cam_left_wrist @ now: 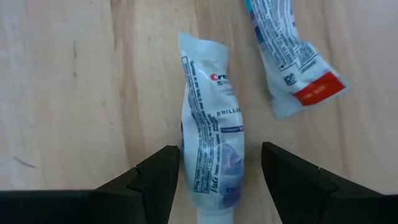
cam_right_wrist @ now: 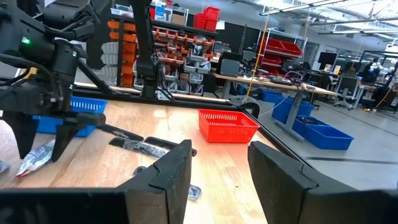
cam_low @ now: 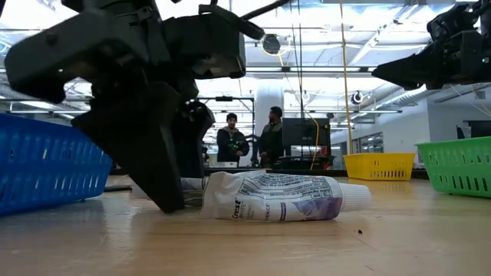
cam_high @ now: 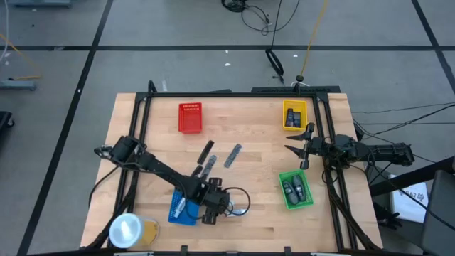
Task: Pick & Place Travel size toiletries
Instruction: Put the left white purple toothpaste into the blue basket
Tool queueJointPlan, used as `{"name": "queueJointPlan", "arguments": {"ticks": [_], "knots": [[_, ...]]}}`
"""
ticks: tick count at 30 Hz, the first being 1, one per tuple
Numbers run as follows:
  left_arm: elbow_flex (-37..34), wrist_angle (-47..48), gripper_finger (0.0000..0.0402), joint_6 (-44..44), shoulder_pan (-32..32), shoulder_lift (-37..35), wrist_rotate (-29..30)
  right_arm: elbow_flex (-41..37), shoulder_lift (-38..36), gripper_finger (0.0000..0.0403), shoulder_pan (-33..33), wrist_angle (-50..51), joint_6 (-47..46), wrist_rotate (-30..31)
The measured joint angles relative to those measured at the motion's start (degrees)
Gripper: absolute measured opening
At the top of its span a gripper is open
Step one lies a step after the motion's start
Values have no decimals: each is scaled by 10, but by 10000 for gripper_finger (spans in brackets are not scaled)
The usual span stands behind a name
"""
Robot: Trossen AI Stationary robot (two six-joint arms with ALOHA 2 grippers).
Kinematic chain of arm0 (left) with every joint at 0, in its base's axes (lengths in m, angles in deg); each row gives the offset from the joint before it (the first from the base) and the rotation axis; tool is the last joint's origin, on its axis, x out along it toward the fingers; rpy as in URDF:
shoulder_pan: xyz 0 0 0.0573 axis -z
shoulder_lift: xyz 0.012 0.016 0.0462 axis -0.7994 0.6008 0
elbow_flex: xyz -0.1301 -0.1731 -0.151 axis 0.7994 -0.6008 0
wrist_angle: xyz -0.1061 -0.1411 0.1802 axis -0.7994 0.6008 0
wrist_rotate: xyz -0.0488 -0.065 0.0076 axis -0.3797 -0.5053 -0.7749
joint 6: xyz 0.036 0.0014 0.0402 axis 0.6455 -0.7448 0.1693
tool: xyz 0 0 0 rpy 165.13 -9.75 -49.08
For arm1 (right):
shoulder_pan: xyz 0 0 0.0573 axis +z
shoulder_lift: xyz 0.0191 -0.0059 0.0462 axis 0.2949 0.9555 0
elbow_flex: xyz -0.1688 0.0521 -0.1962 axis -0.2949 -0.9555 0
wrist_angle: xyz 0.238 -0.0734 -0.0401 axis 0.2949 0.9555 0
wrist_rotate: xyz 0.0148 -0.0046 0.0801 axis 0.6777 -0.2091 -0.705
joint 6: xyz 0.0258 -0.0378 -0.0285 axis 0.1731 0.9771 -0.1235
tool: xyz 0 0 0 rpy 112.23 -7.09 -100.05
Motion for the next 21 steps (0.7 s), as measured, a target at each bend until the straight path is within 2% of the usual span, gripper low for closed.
{"name": "queueJointPlan", "arguments": {"ticks": [21], "knots": [[0,-11,230,2,-16,0,-6,0,0,151,0,0,0,0]]}}
